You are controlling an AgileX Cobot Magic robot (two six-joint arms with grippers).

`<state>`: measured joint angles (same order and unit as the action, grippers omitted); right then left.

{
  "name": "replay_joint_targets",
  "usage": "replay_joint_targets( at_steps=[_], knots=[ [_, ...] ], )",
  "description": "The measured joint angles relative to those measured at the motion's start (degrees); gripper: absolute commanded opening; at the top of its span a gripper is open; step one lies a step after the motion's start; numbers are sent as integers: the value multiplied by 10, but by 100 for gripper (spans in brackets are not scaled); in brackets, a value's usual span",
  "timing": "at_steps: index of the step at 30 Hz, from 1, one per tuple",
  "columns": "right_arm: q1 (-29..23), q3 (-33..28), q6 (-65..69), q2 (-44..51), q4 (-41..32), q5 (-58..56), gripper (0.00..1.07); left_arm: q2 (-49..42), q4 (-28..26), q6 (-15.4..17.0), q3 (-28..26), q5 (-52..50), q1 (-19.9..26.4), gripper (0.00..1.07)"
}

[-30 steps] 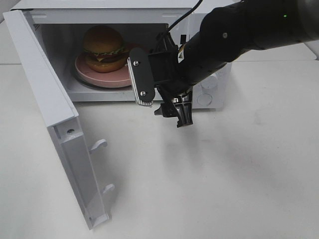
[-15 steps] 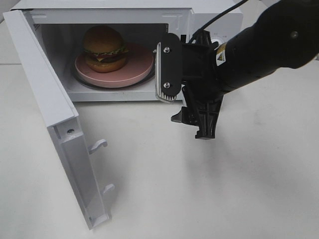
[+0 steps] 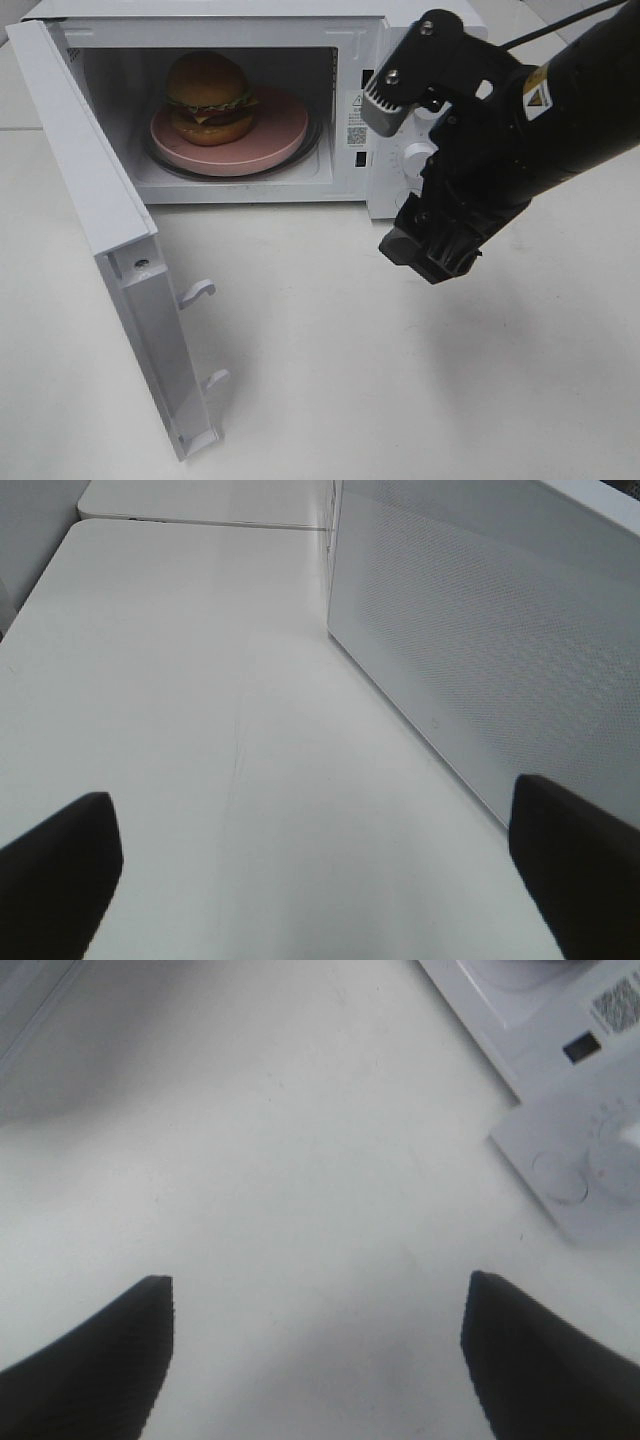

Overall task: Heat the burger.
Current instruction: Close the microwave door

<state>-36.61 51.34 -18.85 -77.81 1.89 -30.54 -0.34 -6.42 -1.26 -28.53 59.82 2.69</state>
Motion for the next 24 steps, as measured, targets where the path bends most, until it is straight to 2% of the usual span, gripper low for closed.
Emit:
replay_joint_targets(
  at_steps=[2, 8, 20, 24],
  knots=[
    [0, 0, 68, 22, 17, -45, 76, 0, 0, 0, 0, 0, 0, 103],
    [0, 0, 142, 58, 44, -138, 76, 0, 0, 0, 0, 0, 0, 103],
    [0, 0, 177, 120, 49, -267, 76, 0, 0, 0, 0, 0, 0, 103],
    [0, -35, 192, 177, 52, -292, 76, 0, 0, 0, 0, 0, 0, 103]
  ],
)
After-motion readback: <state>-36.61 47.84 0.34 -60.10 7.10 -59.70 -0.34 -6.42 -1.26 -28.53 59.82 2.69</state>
